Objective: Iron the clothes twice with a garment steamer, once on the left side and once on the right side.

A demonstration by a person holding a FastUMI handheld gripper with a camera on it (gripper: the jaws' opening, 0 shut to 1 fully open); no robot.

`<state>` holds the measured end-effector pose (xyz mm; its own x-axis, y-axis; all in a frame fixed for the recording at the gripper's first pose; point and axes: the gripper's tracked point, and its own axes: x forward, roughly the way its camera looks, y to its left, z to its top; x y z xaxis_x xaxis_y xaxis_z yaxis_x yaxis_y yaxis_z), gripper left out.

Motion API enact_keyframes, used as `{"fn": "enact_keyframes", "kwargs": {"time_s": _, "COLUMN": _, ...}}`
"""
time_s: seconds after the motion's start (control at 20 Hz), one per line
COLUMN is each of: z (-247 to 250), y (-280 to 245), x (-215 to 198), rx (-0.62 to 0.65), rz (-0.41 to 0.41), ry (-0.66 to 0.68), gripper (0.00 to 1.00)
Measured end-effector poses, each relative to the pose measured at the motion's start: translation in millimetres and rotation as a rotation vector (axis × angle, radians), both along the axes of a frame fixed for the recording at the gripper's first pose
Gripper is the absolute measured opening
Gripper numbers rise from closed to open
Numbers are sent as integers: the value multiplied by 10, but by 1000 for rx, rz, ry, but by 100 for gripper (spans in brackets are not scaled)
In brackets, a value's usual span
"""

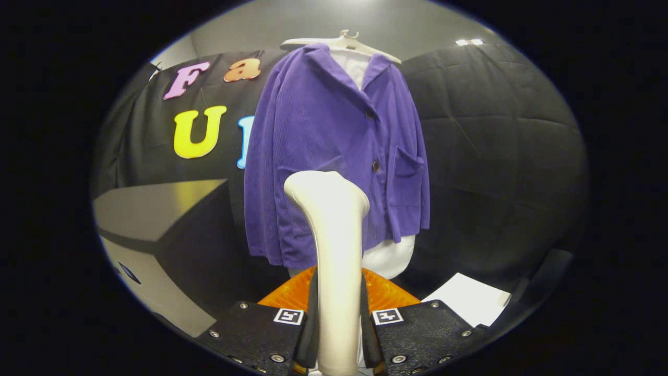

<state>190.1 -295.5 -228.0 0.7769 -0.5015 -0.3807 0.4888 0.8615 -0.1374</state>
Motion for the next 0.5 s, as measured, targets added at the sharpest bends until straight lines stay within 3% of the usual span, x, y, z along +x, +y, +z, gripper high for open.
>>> {"fn": "enact_keyframes", "kwargs": {"time_s": 0.5, "z": 1466, "y": -151, "x": 319, "rx": -90, "rz": 10, "ry": -233, "gripper": 33}}
